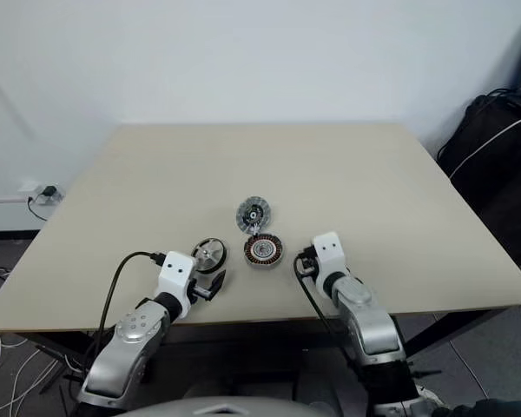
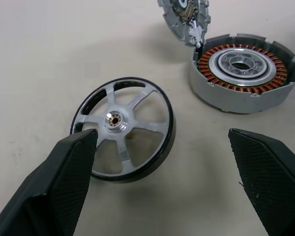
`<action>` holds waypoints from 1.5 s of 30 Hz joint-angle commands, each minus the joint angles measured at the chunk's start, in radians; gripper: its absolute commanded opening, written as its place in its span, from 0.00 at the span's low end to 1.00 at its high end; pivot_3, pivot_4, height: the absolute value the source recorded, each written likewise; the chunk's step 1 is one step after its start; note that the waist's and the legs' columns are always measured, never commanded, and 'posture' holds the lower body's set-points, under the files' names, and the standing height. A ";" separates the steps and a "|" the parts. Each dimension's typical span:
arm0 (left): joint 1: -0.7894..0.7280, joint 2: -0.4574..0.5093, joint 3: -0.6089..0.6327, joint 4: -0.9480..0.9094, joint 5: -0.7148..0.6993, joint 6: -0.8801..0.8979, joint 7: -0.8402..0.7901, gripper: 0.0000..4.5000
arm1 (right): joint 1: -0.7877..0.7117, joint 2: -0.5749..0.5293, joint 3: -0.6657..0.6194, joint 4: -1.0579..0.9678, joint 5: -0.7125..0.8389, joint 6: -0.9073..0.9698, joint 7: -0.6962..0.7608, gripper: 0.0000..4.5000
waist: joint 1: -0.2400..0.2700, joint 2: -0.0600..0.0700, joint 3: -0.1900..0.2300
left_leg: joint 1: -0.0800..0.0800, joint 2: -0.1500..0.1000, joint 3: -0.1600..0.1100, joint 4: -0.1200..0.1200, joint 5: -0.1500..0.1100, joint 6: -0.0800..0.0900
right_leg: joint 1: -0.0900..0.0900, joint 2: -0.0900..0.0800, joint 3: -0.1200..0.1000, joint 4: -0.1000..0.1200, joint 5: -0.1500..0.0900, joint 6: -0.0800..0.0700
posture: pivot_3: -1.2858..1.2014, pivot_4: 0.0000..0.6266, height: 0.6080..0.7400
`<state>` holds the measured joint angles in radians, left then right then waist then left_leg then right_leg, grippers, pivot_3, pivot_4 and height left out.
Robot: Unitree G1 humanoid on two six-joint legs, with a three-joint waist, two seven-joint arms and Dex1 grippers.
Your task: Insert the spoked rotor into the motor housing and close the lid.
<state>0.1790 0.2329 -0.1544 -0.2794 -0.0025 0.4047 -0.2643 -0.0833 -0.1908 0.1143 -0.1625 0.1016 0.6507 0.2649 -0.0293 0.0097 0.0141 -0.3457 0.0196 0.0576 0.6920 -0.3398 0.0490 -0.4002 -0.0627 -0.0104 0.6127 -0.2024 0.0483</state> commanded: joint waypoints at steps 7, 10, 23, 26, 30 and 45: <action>-0.013 -0.026 -0.003 -0.007 -0.006 -0.027 0.008 1.00 | -0.186 0.056 0.095 0.142 -0.038 -0.056 0.022 0.15 | 0.001 -0.001 0.000 | 0.000 -0.001 -0.001 -0.001 0.001 -0.001 | 0.000 0.001 0.000 0.000 0.000 -0.001 | 0.52 0.00 1.00; -0.009 -0.028 -0.002 -0.010 -0.002 -0.029 0.009 1.00 | -0.227 0.085 0.114 0.231 -0.048 -0.093 0.025 0.15 | 0.001 -0.001 0.000 | -0.001 -0.001 0.000 -0.001 0.001 -0.003 | -0.001 0.001 0.000 0.000 0.000 -0.001 | 0.52 0.00 1.00; 0.000 -0.028 0.008 -0.016 -0.002 -0.037 0.017 1.00 | -0.282 0.145 0.136 0.391 -0.065 -0.158 0.048 0.15 | -0.002 0.000 0.000 | -0.001 -0.001 0.000 -0.001 0.002 -0.004 | -0.001 0.001 0.000 0.000 0.000 -0.001 | 0.52 0.00 1.00; -0.001 -0.026 0.008 -0.014 -0.003 -0.038 0.016 1.00 | -0.286 0.152 0.136 0.409 -0.067 -0.164 0.050 0.15 | -0.004 0.000 0.000 | -0.001 -0.001 0.000 -0.001 0.002 -0.004 | -0.001 0.001 0.000 0.001 0.000 -0.001 | 0.52 0.00 1.00; -0.003 -0.026 0.007 -0.013 -0.004 -0.039 0.015 1.00 | -0.294 0.162 0.136 0.432 -0.071 -0.175 0.050 0.15 | -0.006 0.000 0.000 | -0.001 -0.001 0.000 -0.001 0.002 -0.004 | -0.001 0.001 0.000 0.001 0.000 -0.001 | 0.52 0.00 1.00; 0.002 -0.029 0.009 -0.017 -0.003 -0.037 0.022 1.00 | -0.322 0.181 0.123 0.500 -0.079 -0.202 0.056 0.38 | -0.007 0.000 0.000 | -0.001 -0.001 0.000 -0.001 0.002 -0.005 | -0.001 0.001 0.000 0.001 0.000 -0.001 | 0.52 0.00 1.00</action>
<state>0.1862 0.2063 -0.1574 -0.2761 -0.0030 0.3855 -0.2456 -0.3781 -0.0179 0.2503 0.3514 0.0234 0.4779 0.3215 -0.0365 0.0098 0.0146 -0.3464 0.0189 0.0572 0.6912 -0.3374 0.0443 -0.4014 -0.0613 -0.0104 0.6137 -0.2019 0.0472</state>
